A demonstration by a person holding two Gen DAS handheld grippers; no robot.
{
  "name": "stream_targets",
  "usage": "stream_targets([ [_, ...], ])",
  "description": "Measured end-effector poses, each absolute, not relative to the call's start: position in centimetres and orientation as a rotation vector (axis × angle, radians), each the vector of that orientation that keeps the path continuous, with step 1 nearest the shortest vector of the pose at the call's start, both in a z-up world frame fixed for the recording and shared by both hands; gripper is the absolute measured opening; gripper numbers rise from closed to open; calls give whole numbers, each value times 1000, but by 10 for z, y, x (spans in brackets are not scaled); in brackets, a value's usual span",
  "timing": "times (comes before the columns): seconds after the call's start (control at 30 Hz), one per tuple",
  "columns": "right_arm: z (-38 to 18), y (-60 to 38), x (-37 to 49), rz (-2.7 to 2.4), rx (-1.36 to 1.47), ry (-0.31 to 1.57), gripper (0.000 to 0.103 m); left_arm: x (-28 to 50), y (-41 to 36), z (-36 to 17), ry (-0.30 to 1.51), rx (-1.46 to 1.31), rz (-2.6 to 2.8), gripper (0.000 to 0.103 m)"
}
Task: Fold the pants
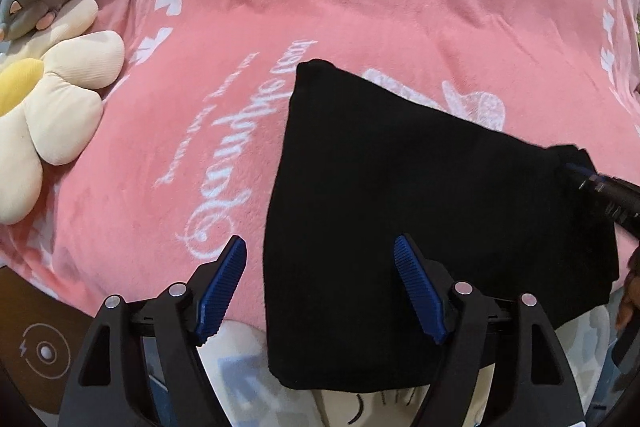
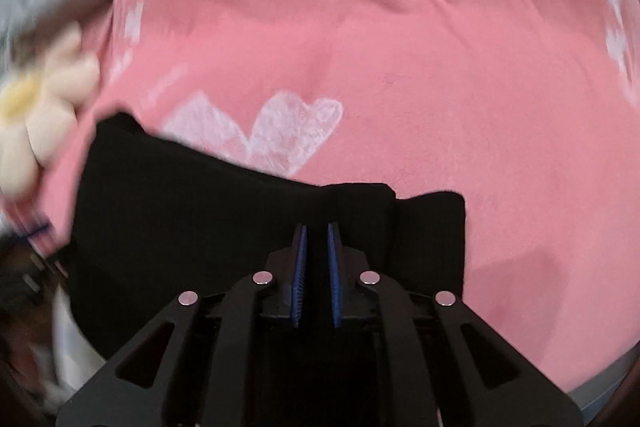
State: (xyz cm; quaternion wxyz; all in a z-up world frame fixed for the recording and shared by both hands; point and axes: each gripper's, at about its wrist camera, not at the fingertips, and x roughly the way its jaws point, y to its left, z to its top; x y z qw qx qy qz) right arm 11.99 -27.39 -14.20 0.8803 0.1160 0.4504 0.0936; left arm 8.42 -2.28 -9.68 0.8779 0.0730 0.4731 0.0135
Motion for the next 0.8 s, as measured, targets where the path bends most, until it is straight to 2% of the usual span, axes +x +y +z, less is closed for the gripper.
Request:
stream_targets([
  [0.2, -99, -203, 116, 472, 222, 893, 14, 78, -10, -101, 994, 157, 54, 74],
  [0.4, -119, -105, 166, 604, 122, 986, 14, 71, 5, -102, 1009, 157, 73, 74],
  [0.47, -134, -83, 188, 576, 58, 1004, 11, 70, 8, -103, 1014, 163, 76, 74],
  [0.63, -121, -88, 205, 569, 120, 976, 11, 71, 12, -105, 1024, 169, 85, 74],
  [0.8, -97, -157, 148, 460, 168, 865, 14, 70, 8, -106, 1032, 165, 70, 74],
])
